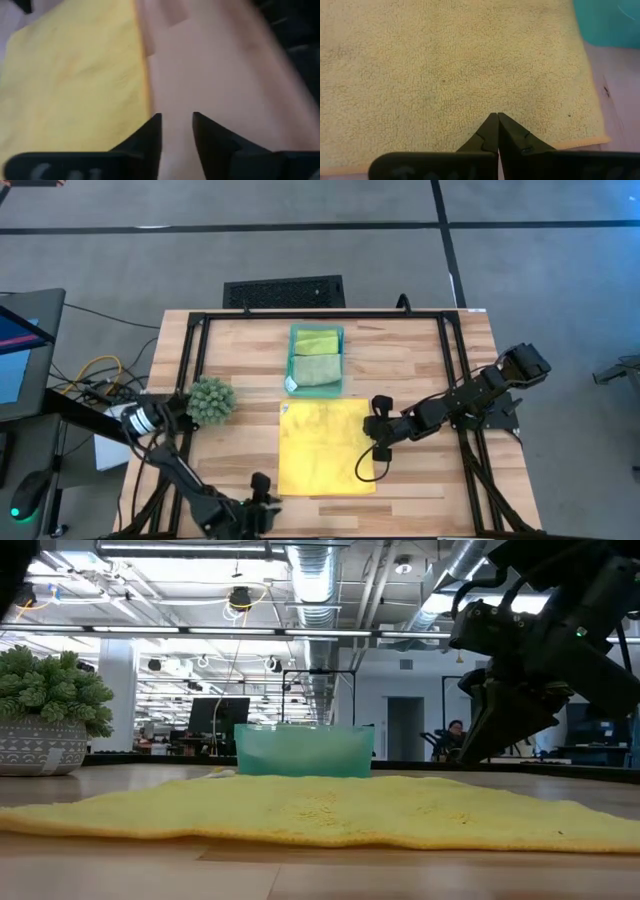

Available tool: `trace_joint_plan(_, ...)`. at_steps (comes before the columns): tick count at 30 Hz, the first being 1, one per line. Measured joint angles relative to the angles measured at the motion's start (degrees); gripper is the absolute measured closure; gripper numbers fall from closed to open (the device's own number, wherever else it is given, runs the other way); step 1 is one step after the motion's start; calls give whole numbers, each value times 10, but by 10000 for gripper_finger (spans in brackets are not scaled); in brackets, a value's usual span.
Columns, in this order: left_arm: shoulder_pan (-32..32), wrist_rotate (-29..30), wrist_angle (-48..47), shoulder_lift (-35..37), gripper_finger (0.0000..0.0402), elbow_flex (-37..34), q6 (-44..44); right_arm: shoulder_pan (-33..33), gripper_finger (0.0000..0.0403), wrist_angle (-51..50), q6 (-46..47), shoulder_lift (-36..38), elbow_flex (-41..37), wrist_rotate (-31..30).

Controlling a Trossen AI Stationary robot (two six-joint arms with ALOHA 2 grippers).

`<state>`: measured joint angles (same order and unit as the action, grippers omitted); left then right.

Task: Fold microfiber towels
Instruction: Fold the yellow microfiber cloth

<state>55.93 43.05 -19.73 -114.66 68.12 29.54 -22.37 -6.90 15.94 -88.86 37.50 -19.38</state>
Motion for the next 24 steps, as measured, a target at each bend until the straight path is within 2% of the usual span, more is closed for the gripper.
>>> trace_joint_plan(4,-21,8,-30,-18,264,0,12,0,378,0,-1,0,0,0)
trace_joint_plan(8,-43,-27,-62,-16,261,1,41,0,378,0,-1,0,0,0)
trace_joint_plan(13,-51,-31,-67,-16,304,2,25,-1,378,0,-15,0,0,0)
trace_joint_plan(15,-53,-6,-70,-17,327,-1,23,-6,378,0,-22,0,0,0)
trace_joint_plan(19,-54,4,-67,-18,373,0,53,-32,378,13,-42,13,0,4)
trace_joint_plan(21,-53,3,-67,-18,392,0,68,-46,378,29,-56,15,1,28)
trace_joint_plan(24,-53,11,-67,-18,396,0,85,-71,369,68,-76,17,1,123)
